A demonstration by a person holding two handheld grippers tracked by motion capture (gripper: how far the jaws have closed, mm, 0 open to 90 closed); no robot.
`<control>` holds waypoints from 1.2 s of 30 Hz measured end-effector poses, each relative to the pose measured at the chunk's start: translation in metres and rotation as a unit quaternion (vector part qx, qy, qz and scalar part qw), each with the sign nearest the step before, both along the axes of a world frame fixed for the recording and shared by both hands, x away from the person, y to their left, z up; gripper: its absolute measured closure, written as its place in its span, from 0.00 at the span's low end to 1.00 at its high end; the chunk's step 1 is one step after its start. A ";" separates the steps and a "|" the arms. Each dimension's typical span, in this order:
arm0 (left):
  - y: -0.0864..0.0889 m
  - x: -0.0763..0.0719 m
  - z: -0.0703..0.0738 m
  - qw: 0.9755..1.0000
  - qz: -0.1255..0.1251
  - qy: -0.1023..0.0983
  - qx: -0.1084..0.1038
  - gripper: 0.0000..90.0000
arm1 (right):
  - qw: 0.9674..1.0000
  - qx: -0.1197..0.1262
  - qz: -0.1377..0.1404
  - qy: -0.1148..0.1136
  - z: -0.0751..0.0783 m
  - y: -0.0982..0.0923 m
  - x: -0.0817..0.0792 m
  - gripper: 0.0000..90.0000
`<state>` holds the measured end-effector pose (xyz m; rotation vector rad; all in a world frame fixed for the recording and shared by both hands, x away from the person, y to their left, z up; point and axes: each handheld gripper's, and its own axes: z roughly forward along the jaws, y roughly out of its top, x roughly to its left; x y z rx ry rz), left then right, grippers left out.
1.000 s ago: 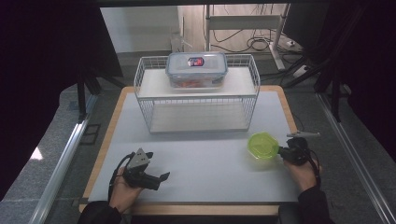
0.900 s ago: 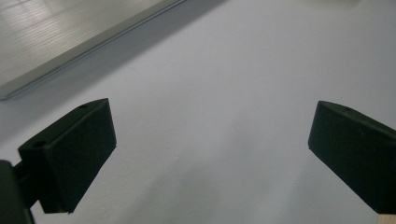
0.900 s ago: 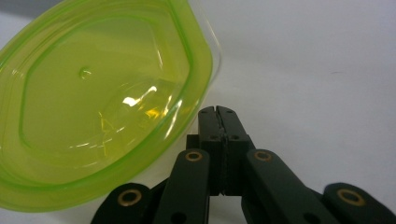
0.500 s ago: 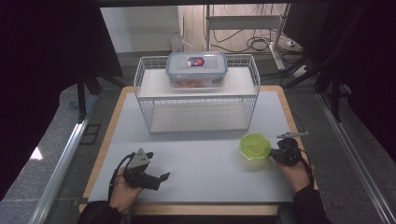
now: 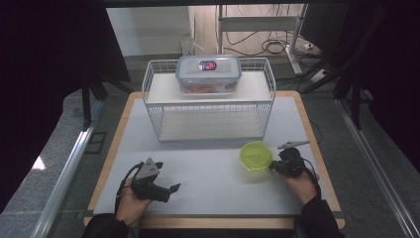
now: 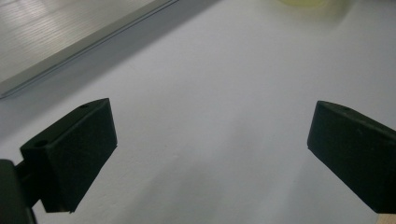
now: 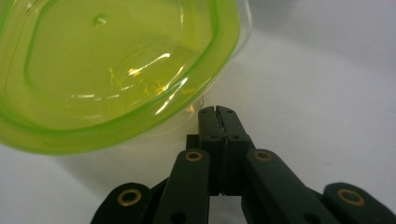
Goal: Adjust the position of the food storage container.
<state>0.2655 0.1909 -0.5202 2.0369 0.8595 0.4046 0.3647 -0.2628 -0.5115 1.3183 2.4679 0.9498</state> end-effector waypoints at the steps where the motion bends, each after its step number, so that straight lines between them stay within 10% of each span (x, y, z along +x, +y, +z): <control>1: 0.000 0.000 0.000 1.000 0.000 0.000 0.000 0.01 | 1.000 0.000 0.005 0.000 0.000 0.003 0.000 1.00; 12: -0.001 0.000 0.000 1.000 0.000 0.000 0.003 0.02 | 0.999 0.022 -0.002 -0.035 0.003 0.001 0.013 1.00; 36: -0.001 0.000 -0.001 1.000 0.000 0.003 0.005 0.02 | 0.997 0.017 0.072 0.001 -0.007 0.068 0.004 1.00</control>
